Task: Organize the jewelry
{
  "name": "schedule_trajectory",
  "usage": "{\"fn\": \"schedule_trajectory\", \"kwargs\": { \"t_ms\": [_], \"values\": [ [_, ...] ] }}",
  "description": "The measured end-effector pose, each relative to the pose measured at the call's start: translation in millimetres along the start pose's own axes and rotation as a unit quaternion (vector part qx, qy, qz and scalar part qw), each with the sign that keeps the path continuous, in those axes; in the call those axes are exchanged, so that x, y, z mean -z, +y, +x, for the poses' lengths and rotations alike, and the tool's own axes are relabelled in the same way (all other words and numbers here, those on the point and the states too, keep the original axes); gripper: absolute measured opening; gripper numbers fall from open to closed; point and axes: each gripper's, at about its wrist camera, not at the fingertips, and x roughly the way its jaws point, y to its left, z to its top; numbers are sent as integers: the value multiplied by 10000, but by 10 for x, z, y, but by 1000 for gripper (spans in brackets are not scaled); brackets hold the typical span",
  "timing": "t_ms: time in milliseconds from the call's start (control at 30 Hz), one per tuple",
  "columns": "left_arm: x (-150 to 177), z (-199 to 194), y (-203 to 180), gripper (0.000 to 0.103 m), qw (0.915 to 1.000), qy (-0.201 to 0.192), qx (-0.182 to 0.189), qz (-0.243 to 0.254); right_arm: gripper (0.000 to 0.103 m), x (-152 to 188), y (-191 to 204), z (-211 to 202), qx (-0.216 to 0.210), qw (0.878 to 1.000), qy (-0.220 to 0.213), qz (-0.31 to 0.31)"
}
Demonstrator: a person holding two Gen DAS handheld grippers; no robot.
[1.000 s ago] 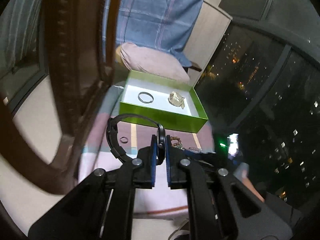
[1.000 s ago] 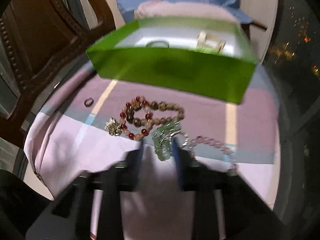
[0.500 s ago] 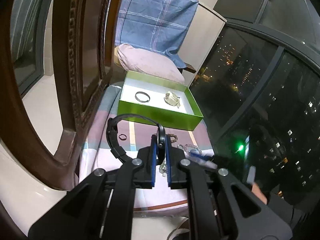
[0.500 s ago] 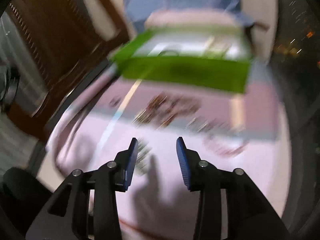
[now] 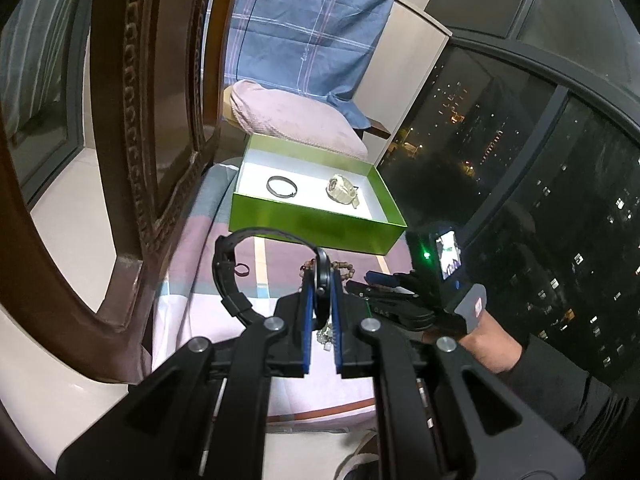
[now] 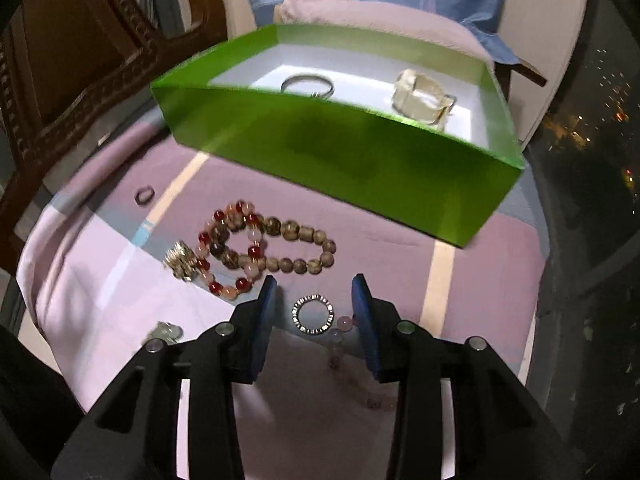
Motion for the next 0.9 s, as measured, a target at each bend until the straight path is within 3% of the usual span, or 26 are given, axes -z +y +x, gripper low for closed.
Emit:
{"fn": "schedule_trajectory", "kwargs": {
  "t_ms": [100, 133, 333, 500, 700, 900],
  "values": [
    [7, 33, 0, 8, 10000, 45, -17, 3, 34, 17, 3, 21, -8, 10000, 57, -79],
    [6, 43, 2, 8, 10000, 52, -29, -3, 22, 12, -6, 19, 0, 10000, 73, -27],
    [-2, 51, -23, 8, 9999, 79, -111, 31, 20, 15, 5, -34, 14, 9999, 116, 109],
    [-29, -35, -95, 8, 9998, 27, -147, 112, 20, 58, 78, -818, -12, 9952, -792, 571],
    [-79, -266, -388, 8, 9989, -213, -70, 404, 20, 359, 411, -2214, 377, 9735, -2074, 889],
    [-32, -591, -745, 8, 9964, -406, -93, 743, 20, 716, 765, -2943, 674, 9522, -2831, 927]
  ]
}}
